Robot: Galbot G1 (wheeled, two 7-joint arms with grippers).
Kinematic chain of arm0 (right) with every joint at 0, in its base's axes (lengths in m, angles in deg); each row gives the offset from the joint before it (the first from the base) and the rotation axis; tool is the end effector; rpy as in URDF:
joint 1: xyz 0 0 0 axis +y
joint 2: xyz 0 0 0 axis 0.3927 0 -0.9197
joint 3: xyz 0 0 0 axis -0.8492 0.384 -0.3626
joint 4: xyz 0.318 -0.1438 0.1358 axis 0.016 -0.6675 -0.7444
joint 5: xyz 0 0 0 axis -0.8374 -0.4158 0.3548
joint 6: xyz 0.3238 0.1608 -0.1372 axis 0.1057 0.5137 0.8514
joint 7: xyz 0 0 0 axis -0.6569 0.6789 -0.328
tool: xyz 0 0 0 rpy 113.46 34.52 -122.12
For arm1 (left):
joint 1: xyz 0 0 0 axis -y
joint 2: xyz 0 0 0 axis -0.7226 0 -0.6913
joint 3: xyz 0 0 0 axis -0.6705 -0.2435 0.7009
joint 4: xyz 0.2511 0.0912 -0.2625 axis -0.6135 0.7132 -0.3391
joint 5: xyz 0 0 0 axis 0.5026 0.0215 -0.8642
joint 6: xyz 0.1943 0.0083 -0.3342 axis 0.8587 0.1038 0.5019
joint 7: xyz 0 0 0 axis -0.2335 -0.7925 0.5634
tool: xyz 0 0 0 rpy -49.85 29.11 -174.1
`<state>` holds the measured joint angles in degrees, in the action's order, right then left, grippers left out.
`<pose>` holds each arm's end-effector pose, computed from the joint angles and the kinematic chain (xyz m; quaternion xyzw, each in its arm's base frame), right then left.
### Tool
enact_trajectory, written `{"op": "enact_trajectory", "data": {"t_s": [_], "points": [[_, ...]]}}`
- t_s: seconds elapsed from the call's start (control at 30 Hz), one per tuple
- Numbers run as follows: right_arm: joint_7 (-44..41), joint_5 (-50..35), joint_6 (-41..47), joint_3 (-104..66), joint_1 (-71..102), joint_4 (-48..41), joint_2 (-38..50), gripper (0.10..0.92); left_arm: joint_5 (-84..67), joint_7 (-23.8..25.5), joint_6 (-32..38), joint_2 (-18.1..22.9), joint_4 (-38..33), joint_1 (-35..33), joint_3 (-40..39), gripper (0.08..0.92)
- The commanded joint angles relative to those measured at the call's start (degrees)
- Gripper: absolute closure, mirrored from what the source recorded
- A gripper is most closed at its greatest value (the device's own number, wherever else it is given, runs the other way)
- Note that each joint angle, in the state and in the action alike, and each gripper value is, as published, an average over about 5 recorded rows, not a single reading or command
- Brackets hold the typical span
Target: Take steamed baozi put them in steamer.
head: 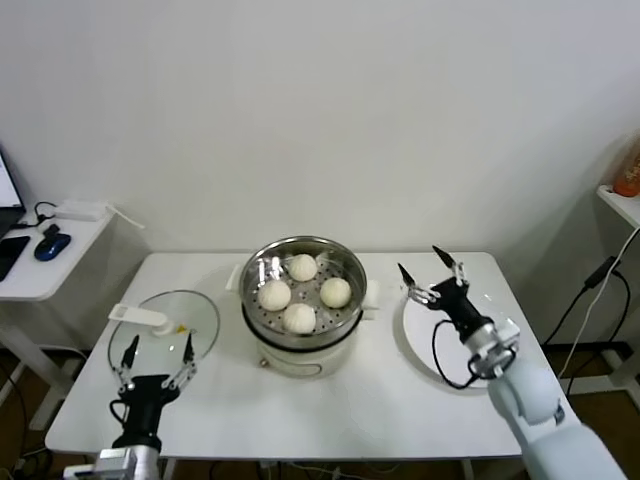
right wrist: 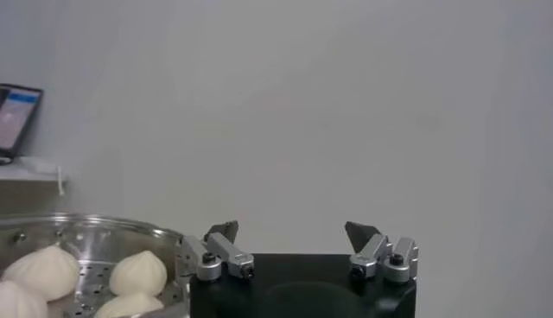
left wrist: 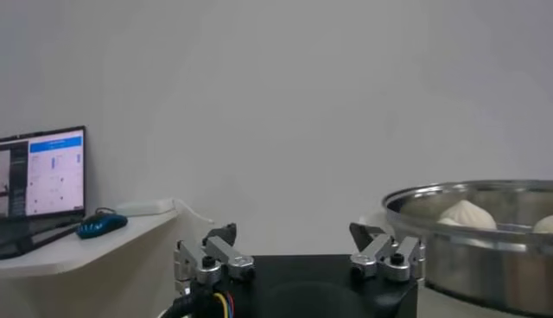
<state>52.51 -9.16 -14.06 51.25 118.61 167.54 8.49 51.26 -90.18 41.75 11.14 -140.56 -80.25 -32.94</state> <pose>0.3462 -0.1074 -0.3089 -0.1995 0.9757 -0.0665 0.0615 0.1606 0.0641 -0.3263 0.0669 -0.9954 -0.0689 0.0072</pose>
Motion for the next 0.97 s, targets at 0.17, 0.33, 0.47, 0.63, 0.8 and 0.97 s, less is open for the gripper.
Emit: {"op": "enact_trajectory", "data": {"t_s": [0.17, 0.33, 0.47, 0.63, 0.8, 0.97], "points": [[0.6, 1.3, -7.0, -10.0, 21.0, 4.5, -10.8, 0.203, -0.7, 1.8, 0.3, 0.3, 0.8, -1.1, 1.6, 0.177], [-0.2, -0.4, -8.2, -10.3, 23.0, 4.3, -10.8, 0.203, -0.8, 2.6, 0.6, 0.3, 0.8, -1.4, 2.3, 0.177], [-0.9, -1.3, -8.8, -10.3, 23.8, 4.3, -10.6, 0.203, -0.7, 3.1, 1.1, 0.3, 0.6, -1.6, 2.6, 0.177], [-1.5, -1.8, -9.3, -9.9, 23.9, 4.2, -10.5, 0.203, -0.8, 4.2, 2.0, 0.4, 0.7, -1.8, 2.8, 0.177], [-2.0, -2.2, -9.4, -9.7, 23.8, 4.1, -10.4, 0.203, -1.1, 4.5, 3.3, 0.6, 1.3, -1.9, 2.7, 0.177], [-2.4, -2.3, -9.4, -9.5, 23.6, 4.2, -10.5, 0.203, -2.7, 4.3, 3.4, 0.7, 1.7, -1.6, 2.6, 0.177]]}}
